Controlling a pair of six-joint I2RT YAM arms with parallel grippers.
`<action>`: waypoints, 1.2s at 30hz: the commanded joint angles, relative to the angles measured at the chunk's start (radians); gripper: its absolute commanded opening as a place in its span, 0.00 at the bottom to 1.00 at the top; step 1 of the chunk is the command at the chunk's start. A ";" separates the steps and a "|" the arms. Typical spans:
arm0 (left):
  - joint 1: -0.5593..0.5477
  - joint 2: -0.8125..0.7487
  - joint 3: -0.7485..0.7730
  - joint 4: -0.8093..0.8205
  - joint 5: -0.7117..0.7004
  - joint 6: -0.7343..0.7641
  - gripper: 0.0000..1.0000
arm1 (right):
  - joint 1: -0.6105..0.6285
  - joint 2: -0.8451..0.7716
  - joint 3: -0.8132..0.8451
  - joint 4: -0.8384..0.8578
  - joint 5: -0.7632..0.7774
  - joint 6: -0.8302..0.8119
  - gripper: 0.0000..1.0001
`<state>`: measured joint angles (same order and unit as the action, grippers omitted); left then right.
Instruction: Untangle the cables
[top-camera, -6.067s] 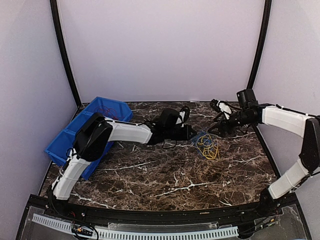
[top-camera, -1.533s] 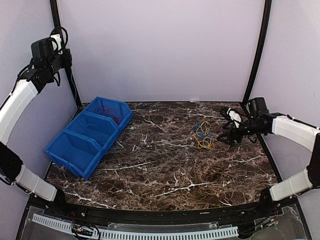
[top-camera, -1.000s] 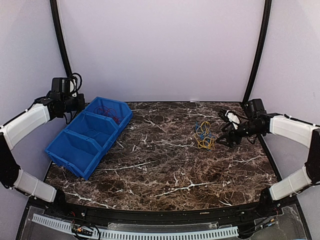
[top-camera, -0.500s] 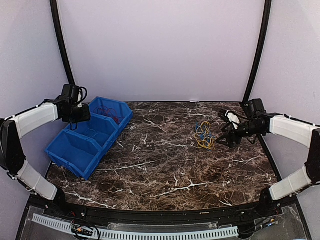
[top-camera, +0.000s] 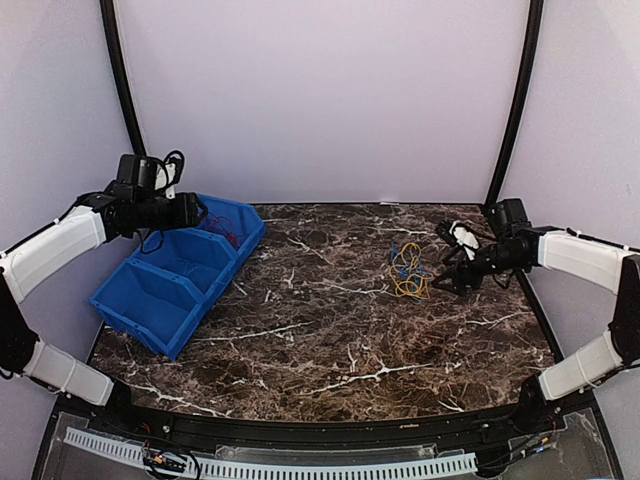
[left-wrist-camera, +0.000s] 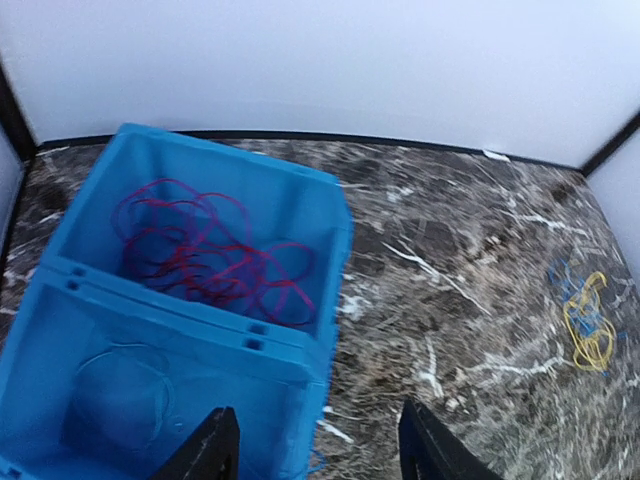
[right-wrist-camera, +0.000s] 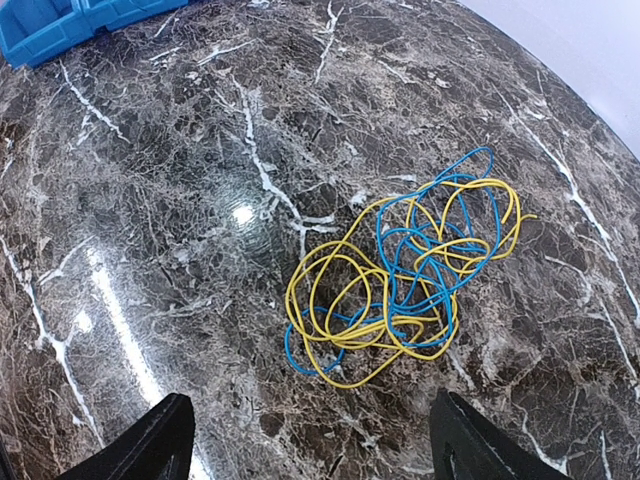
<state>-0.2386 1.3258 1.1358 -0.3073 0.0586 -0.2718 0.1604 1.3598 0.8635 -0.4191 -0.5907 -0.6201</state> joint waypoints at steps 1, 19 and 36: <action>-0.139 0.035 -0.010 -0.008 0.016 0.166 0.55 | -0.005 0.014 0.002 0.002 -0.018 -0.007 0.83; -0.456 0.363 0.079 0.169 0.083 0.096 0.50 | 0.001 0.270 0.284 -0.026 0.135 0.079 0.78; -0.629 0.392 -0.085 0.422 0.102 -0.089 0.50 | 0.089 0.785 0.744 -0.321 0.004 -0.026 0.74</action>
<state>-0.8738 1.7653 1.0981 0.0368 0.1753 -0.3084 0.1783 2.1342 1.6035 -0.5861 -0.4675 -0.5457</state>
